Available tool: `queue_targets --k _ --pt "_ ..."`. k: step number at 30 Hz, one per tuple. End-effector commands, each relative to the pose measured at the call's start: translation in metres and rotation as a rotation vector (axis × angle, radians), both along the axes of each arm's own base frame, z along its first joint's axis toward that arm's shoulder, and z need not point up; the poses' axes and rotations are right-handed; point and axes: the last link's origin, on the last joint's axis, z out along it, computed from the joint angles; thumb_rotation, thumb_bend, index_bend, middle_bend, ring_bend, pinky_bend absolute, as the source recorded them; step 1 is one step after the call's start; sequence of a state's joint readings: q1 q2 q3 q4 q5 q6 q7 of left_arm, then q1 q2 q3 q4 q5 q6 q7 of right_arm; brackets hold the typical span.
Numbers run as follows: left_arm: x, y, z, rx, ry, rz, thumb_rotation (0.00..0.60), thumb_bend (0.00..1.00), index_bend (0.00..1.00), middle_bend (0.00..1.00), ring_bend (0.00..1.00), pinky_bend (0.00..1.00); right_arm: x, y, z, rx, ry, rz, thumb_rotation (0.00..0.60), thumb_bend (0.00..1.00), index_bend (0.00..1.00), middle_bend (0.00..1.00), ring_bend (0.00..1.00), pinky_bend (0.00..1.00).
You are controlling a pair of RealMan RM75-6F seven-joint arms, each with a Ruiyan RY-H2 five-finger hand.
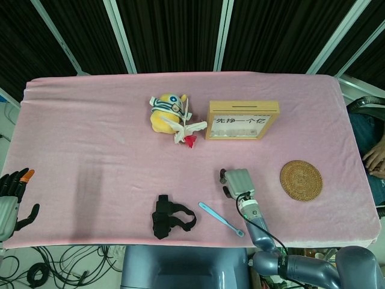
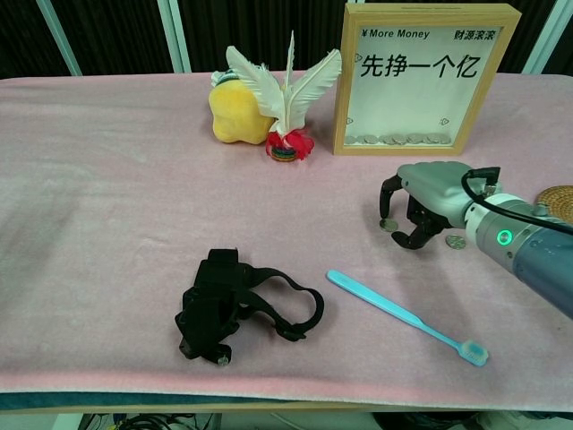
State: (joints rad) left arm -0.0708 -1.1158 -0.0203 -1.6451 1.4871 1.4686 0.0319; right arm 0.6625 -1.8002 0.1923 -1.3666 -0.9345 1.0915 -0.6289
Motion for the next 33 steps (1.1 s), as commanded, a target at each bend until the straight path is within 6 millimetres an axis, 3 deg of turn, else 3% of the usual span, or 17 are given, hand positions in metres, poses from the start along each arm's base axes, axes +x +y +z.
queue_targets --k 1,33 --pt "-0.0001 -0.0002 0.0 0.0 0.0 0.0 0.6 0.41 0.03 0.03 0.0 0.0 -0.0006 0.0002 0.0001 0.002 0.0 -0.004 0.6 0.32 0.43 0.98 1.0 1.0" --pt "-0.0009 -0.0005 -0.0001 -0.002 0.003 0.004 0.6 0.41 0.03 0.03 0.0 0.0 -0.0001 -0.002 -0.0031 0.008 0.004 -0.001 0.6 0.32 0.43 0.98 1.0 1.0"
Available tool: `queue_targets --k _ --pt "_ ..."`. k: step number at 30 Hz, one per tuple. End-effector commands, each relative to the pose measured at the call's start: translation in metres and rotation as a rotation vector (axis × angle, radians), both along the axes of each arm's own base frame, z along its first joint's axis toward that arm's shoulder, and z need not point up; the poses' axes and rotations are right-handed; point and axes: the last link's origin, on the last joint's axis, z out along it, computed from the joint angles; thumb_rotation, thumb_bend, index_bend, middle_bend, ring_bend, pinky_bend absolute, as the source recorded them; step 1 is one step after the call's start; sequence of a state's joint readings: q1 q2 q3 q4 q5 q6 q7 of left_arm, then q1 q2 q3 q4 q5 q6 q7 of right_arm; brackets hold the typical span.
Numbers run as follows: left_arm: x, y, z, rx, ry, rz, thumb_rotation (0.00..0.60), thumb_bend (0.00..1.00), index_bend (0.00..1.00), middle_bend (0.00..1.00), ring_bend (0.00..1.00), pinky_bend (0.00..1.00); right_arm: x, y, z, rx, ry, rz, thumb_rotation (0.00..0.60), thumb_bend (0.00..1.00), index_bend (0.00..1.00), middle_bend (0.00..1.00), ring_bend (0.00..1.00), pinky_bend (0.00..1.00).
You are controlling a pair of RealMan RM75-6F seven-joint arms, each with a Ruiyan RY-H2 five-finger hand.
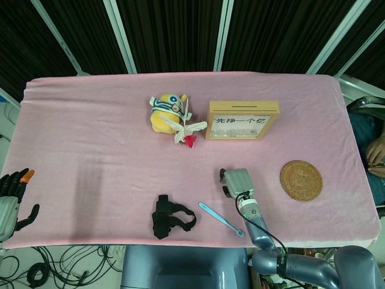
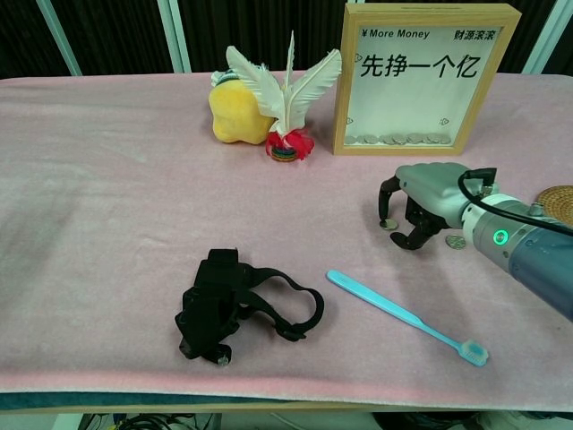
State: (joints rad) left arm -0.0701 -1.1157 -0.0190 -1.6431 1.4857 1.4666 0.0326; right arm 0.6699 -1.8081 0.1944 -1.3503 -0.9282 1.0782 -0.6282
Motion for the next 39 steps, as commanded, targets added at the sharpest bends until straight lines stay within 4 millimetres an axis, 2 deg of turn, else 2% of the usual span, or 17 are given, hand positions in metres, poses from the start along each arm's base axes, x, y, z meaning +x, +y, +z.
queue_targets --k 1,23,32,39 --pt "0.0 0.0 0.0 0.0 0.0 0.0 0.6 0.41 0.03 0.03 0.0 0.0 0.0 0.0 0.0 0.0 0.0 -0.001 0.6 0.32 0.43 0.98 1.0 1.0" --pt "0.0 0.0 0.0 0.002 0.004 -0.001 0.6 0.41 0.03 0.03 0.0 0.0 0.0 -0.004 -0.005 0.001 -0.006 -0.001 0.6 0.32 0.46 0.99 1.0 1.0" --pt "-0.001 -0.001 0.001 0.001 0.004 0.001 0.6 0.41 0.03 0.03 0.0 0.0 0.002 -0.009 -0.004 -0.013 -0.019 -0.009 0.6 0.38 0.51 0.99 1.0 1.0" --pt "-0.001 -0.001 0.001 0.001 0.005 0.0 0.6 0.41 0.03 0.03 0.0 0.0 0.0 -0.01 -0.003 -0.014 -0.022 -0.019 0.6 0.39 0.51 0.99 1.0 1.0"
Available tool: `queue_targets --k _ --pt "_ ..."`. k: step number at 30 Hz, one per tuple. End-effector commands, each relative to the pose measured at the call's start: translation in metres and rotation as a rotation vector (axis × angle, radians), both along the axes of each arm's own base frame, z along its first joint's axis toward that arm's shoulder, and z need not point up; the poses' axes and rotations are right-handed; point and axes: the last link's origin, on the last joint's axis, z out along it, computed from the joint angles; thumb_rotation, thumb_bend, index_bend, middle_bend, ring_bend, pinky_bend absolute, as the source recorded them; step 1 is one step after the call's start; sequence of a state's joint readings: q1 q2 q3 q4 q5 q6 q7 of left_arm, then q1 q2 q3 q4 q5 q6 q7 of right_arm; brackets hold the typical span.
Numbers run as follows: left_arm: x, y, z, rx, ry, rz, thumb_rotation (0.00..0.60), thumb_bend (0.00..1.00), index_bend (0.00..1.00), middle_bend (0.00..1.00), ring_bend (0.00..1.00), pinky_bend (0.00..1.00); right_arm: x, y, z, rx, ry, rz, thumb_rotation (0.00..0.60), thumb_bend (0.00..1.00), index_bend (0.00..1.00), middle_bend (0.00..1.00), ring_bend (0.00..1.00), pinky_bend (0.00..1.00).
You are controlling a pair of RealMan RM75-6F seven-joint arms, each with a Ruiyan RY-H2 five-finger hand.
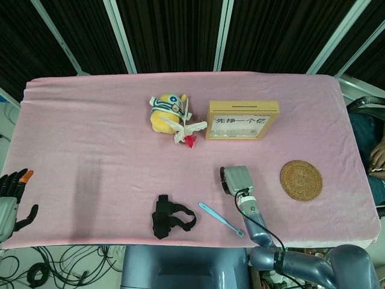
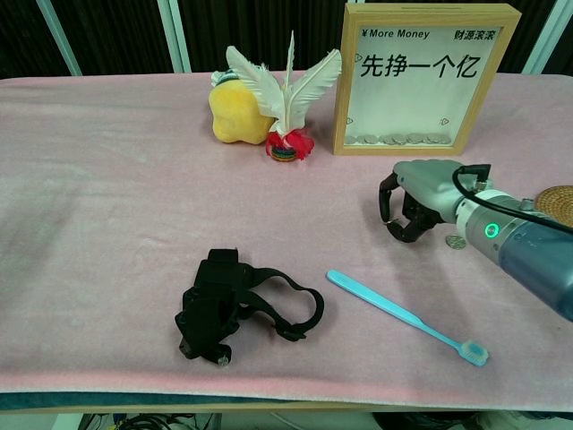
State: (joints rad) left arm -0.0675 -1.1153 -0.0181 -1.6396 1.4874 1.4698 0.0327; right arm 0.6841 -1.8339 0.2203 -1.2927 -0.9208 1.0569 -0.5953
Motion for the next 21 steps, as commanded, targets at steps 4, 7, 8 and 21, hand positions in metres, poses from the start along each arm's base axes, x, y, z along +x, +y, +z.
queue_targets --k 4,7,8,21 --pt "-0.0001 -0.0003 -0.0002 -0.001 0.001 0.0 0.6 0.41 0.03 0.03 0.0 0.0 0.0008 0.0 0.0013 -0.004 -0.001 0.004 0.6 0.39 0.51 0.99 1.0 1.0" --pt "0.0 -0.0003 -0.0004 -0.001 0.0 0.0 0.6 0.41 0.03 0.03 0.0 0.0 0.0023 -0.0003 0.002 -0.007 -0.006 0.008 0.6 0.39 0.51 0.99 1.0 1.0" --pt "0.0001 -0.0003 -0.0004 -0.002 0.0 0.0 0.6 0.41 0.03 0.03 0.0 0.0 0.0028 -0.0004 0.0022 -0.007 -0.008 0.009 0.6 0.39 0.51 0.99 1.0 1.0" --pt "-0.0006 -0.0008 -0.0005 -0.003 -0.001 0.003 0.6 0.41 0.03 0.03 0.0 0.0 0.0047 -0.0021 0.0009 -0.005 -0.004 0.01 0.6 0.39 0.57 0.99 1.0 1.0"
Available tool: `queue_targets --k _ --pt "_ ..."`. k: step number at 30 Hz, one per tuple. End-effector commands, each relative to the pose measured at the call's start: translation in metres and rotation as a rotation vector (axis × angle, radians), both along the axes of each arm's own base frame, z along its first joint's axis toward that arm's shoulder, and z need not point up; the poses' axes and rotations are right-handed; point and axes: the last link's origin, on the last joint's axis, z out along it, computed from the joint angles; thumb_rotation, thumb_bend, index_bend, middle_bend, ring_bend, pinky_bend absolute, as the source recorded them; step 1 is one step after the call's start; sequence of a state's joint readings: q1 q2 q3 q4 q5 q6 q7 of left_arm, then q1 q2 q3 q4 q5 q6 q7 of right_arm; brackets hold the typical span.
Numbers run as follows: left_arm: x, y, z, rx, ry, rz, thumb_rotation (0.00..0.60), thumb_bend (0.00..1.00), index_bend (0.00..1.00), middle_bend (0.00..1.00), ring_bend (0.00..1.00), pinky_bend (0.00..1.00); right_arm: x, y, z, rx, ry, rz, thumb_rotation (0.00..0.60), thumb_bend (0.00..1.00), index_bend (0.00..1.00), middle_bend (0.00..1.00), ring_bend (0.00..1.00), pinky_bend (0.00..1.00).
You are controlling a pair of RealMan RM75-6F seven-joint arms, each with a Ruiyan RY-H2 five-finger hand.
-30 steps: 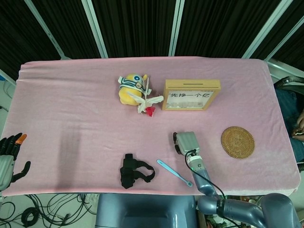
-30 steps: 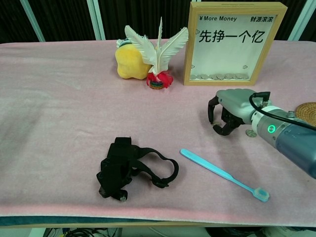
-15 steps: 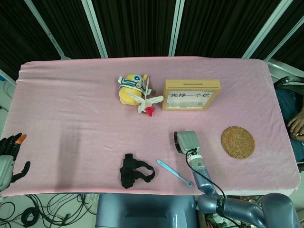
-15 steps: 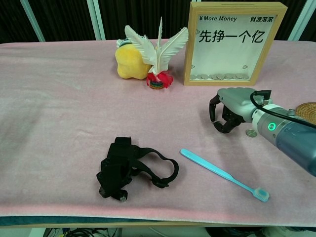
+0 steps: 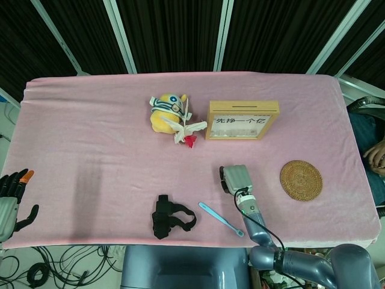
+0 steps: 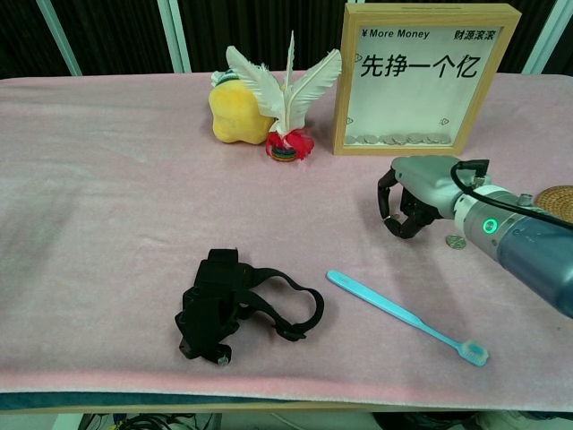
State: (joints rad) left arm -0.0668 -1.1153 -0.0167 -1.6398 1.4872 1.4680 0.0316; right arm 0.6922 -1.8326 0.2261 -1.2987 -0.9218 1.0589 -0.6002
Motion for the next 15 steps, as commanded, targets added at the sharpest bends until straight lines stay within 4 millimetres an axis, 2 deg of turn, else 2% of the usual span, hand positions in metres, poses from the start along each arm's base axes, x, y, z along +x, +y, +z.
queue_targets --k 1,15 --pt "-0.0005 -0.0004 0.0 0.0 0.0 0.002 0.6 0.41 0.03 0.03 0.0 0.0 0.0004 -0.0004 -0.0002 -0.003 -0.003 -0.001 0.6 0.39 0.58 0.99 1.0 1.0" --pt "-0.0004 -0.0006 -0.0007 -0.002 -0.005 0.007 0.6 0.41 0.03 0.03 0.0 0.0 0.004 -0.0012 0.0008 -0.007 -0.02 0.008 0.6 0.42 0.65 0.99 1.0 1.0"
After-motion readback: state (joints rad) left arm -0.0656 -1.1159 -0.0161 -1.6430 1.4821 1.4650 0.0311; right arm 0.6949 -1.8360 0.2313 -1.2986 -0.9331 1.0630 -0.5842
